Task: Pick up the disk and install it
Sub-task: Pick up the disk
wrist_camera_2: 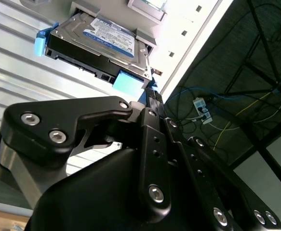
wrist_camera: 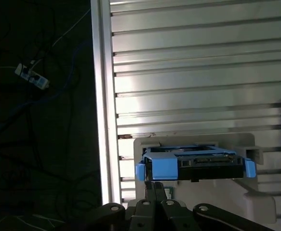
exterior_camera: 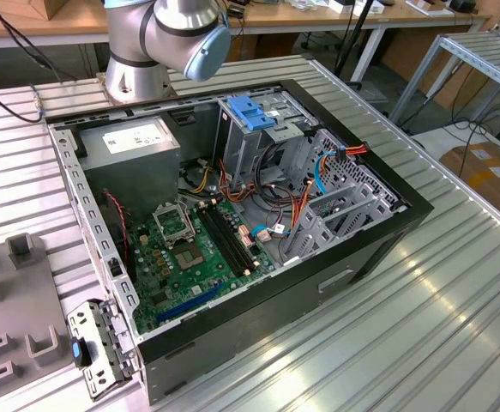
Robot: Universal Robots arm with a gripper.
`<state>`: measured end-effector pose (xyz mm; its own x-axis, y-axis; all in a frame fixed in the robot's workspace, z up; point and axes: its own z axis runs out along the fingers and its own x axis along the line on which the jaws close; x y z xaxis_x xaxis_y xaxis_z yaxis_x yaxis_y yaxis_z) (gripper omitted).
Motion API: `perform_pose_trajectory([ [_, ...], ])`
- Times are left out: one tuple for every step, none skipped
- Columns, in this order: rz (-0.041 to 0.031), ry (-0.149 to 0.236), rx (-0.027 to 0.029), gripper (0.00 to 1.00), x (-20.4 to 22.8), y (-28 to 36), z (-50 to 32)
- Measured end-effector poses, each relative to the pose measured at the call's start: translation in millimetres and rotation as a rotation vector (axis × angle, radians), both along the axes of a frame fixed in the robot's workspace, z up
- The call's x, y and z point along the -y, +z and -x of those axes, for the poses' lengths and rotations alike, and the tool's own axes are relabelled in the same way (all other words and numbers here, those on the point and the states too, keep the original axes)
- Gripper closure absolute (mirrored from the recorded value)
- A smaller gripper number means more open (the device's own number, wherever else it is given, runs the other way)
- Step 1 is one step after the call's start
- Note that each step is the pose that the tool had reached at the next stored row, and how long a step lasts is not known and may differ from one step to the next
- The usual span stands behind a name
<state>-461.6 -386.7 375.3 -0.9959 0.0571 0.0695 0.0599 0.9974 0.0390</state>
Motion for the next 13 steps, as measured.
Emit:
perform_pose_trajectory([
  [0.0000, 0.011, 0.0000, 0.89, 0.0, 0.0, 0.0],
  [0.0001, 0.027, 0.0000, 0.89, 0.0, 0.0, 0.0],
  [0.0000, 0.044, 0.0000, 0.89, 0.0, 0.0, 0.0],
  [0.0000, 0.060, 0.0000, 0.89, 0.0, 0.0, 0.0],
  [0.0000, 0.074, 0.0000, 0.89, 0.0, 0.0, 0.0],
  [0.0000, 0.094, -0.0001, 0.89, 0.0, 0.0, -0.1],
  [0.0000, 0.102, 0.0000, 0.89, 0.0, 0.0, -0.3],
  [0.0001, 0.109, -0.0001, 0.89, -0.1, 0.1, -0.6],
  [0.0001, 0.117, -0.0001, 0.89, -0.1, 0.0, -1.1],
  [0.0001, 0.128, 0.0002, 0.89, 0.0, -0.1, -2.5],
  [0.0003, 0.135, 0.0005, 0.89, 0.0, -0.1, -4.9],
  [0.0003, 0.140, 0.0007, 0.89, -0.1, -0.2, -7.3],
  [0.0005, 0.146, 0.0019, 0.89, -0.1, -0.4, -10.3],
])
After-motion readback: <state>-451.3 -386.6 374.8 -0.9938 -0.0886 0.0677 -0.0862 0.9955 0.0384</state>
